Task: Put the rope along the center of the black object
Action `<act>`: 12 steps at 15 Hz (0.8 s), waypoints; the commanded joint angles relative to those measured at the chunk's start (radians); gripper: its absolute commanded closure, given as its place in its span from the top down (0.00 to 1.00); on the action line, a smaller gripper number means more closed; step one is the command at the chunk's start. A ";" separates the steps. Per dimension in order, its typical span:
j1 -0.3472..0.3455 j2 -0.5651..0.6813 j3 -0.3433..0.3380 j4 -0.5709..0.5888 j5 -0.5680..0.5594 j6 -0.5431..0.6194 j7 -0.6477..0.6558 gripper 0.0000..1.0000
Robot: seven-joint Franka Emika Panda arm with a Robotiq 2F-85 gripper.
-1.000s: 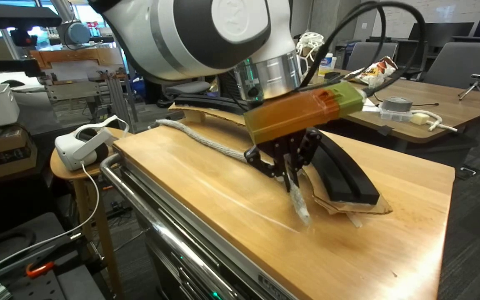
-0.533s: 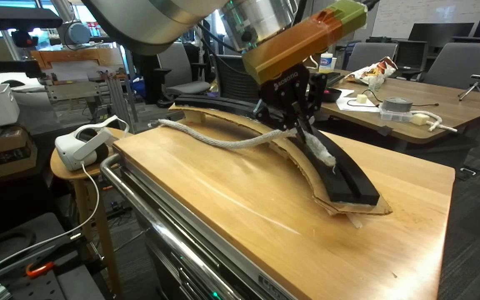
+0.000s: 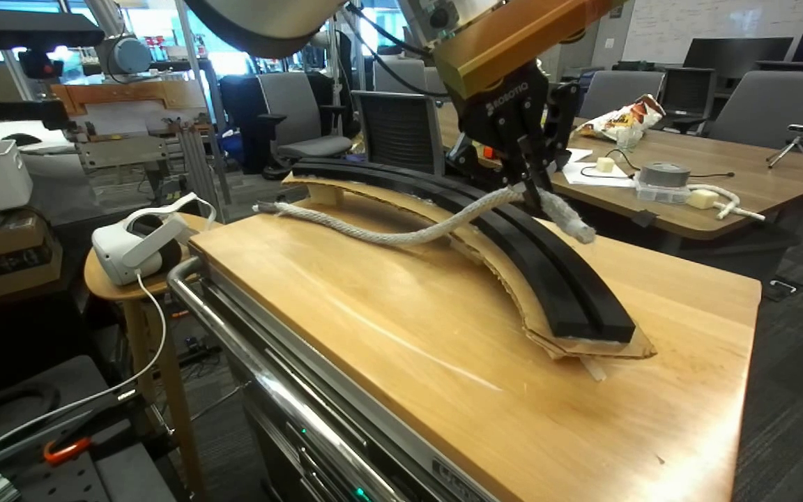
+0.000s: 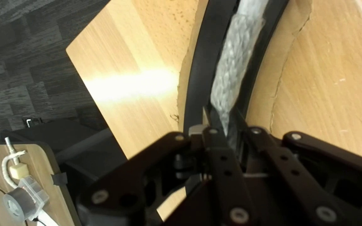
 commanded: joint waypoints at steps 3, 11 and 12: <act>0.003 0.072 -0.014 0.097 0.149 -0.093 -0.088 0.07; -0.003 0.195 0.001 0.201 0.129 -0.188 -0.061 0.07; -0.004 0.212 0.004 0.216 0.143 -0.198 -0.064 0.07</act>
